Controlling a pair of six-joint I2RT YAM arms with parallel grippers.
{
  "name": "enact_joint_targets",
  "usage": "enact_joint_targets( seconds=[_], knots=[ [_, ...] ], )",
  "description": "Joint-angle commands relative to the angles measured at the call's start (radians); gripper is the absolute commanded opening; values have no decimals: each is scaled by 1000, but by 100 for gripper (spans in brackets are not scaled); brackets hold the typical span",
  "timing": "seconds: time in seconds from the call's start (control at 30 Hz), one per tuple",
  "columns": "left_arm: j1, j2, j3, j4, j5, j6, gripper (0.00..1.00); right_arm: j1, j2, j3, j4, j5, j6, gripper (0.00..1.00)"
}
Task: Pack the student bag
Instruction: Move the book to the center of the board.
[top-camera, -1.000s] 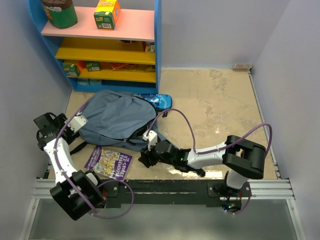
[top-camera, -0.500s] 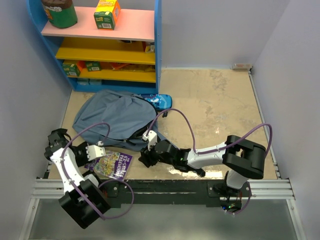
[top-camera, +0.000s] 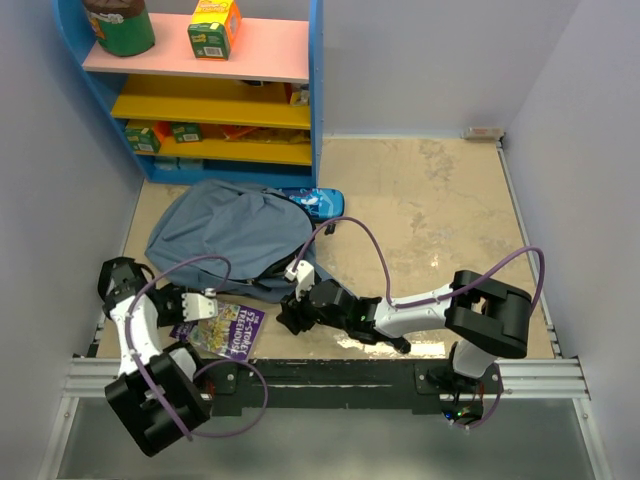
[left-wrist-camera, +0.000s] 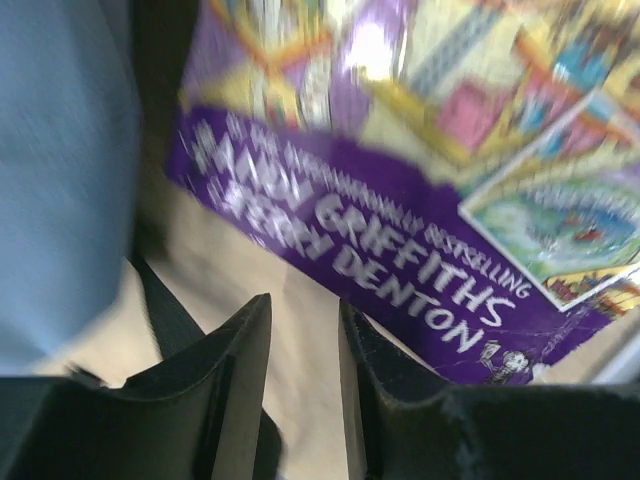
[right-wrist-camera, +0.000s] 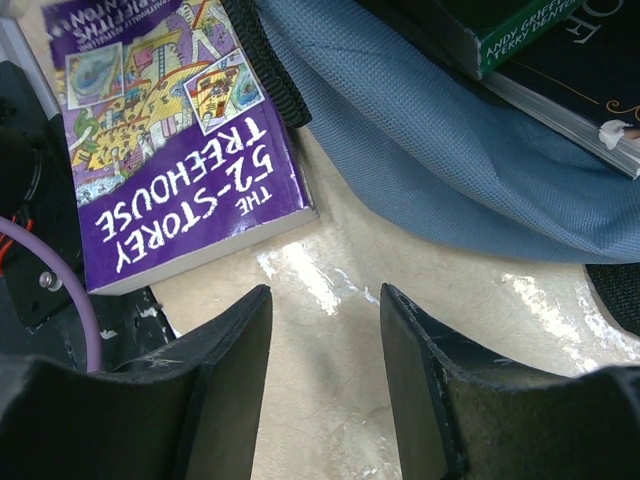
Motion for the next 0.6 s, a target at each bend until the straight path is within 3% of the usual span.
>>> enact_joint_targets(
  seconds=[0.0, 0.1, 0.23, 0.4, 0.57],
  knots=[
    [-144, -50, -32, 2, 114, 66, 38, -3, -15, 31, 30, 20, 14, 52],
    [-241, -49, -37, -18, 171, 45, 37, -3, -15, 20, 32, 20, 20, 53],
    [-351, 8, -17, -6, 192, -72, 28, -3, -31, -7, 26, 37, 28, 56],
    [-465, 77, 61, -64, 194, -105, 29, -3, -78, -40, -23, 89, 44, 57],
    [-578, 100, 120, -94, 234, -176, 29, -1, -233, -104, -128, 97, 78, 54]
  ],
)
